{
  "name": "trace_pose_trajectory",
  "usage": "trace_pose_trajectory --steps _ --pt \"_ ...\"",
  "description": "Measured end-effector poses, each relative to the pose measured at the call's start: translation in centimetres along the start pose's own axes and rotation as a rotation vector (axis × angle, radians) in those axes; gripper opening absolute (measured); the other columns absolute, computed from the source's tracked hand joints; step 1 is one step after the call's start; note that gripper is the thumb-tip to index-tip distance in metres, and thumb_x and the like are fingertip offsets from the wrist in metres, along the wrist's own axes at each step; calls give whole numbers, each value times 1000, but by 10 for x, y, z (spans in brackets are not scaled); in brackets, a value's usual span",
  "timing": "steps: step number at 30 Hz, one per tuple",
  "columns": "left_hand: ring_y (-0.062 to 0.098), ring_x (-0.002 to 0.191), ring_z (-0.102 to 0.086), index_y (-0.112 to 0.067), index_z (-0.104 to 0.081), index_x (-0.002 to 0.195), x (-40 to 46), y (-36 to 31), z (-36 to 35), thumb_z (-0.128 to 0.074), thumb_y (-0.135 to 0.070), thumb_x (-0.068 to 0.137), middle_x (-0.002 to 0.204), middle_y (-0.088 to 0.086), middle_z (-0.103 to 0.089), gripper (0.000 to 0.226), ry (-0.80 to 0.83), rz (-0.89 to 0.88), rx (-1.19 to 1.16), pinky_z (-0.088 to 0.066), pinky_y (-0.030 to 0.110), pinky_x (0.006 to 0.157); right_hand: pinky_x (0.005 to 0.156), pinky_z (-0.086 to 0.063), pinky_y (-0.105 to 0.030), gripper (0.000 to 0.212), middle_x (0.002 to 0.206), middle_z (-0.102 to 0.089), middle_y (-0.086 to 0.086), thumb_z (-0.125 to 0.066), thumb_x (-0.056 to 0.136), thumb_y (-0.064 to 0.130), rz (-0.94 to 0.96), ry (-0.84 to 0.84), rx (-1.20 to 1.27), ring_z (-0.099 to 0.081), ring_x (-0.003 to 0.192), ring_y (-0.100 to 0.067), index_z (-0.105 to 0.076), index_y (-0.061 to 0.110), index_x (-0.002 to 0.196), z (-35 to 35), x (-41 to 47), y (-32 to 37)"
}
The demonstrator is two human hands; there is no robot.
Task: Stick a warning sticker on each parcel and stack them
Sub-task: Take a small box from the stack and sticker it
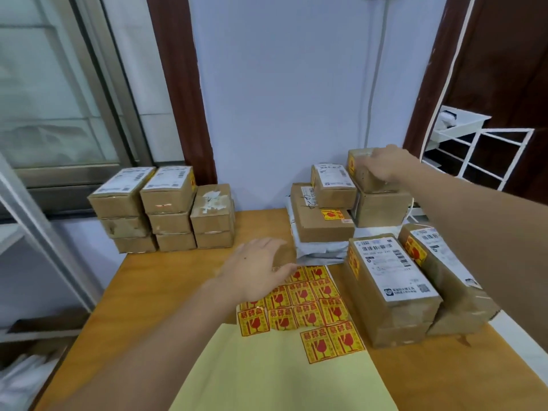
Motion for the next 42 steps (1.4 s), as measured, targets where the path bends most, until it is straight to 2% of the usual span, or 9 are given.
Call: trace_pose_trajectory --steps 5,13,18,24,31,34,37,40,42 --pt "16 146 -36 -31 -35 156 -40 26 28 -39 -68 100 160 -7 -41 68 -47 44 21 -30 43 121 118 -30 -49 62 160 -33 -16 -39 104 53 229 -170 67 -31 146 -34 -43 13 151 27 -47 55" --pt "17 141 -43 -29 -46 151 -99 113 109 -43 -65 100 155 -6 -47 62 -259 181 55 -38 43 116 113 -32 -42 58 156 -40 -9 -49 102 50 468 -129 194 -40 142 -27 -47 16 148 32 -129 193" --pt "20 138 -43 -27 -51 146 -112 192 142 -47 -64 98 152 -2 -48 61 -368 386 -157 -41 41 109 113 -35 -42 65 154 -42 -11 -50 99 57 568 -25 200 -42 139 -28 -44 18 150 2 -154 289" --pt "29 141 -38 -25 -46 152 -95 259 172 -47 -63 99 157 4 -39 65 -429 520 -261 -37 48 114 105 -46 -44 79 153 -41 -12 -50 90 66 514 134 203 -48 133 -31 -38 20 153 -51 -146 375" --pt "32 139 -37 -32 -40 154 -39 284 170 -37 -69 99 156 6 -39 66 -395 561 -219 -36 47 108 94 -47 -46 106 139 -45 -7 -42 53 81 463 253 242 -45 124 -29 -44 26 144 -97 -110 426" --pt "32 140 -36 -34 -37 155 -20 288 162 -33 -72 98 158 6 -38 69 -364 568 -207 -35 48 108 88 -43 -43 89 135 -46 -3 -52 64 76 511 304 212 -40 121 -27 -47 31 141 -108 -104 438" --pt "35 144 -33 -39 -29 158 -9 297 152 -27 -77 96 162 6 -32 73 -294 602 -139 -32 52 111 95 -40 -43 45 122 -55 -4 -57 86 53 568 370 158 -39 119 -31 -56 29 124 -114 -109 445" --pt "38 150 -25 -43 -21 160 -5 305 146 -22 -82 92 168 6 -21 78 -250 644 -122 -27 56 115 103 -39 -41 65 140 -46 -7 -56 90 52 506 367 205 -42 128 -35 -42 25 147 -119 -108 439" --pt "40 150 -24 -43 -17 161 -6 308 143 -22 -83 92 170 7 -17 80 -230 659 -107 -27 56 116 97 -38 -42 82 151 -37 -8 -56 85 61 469 316 186 -40 131 -36 -29 27 155 -125 -111 438"
Point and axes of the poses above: each hand's wrist, its own x-axis towards the middle knuckle, its own z-axis out of the back of the hand, y = z × x, the point moved 7 cm from there along x, towards the middle knuckle
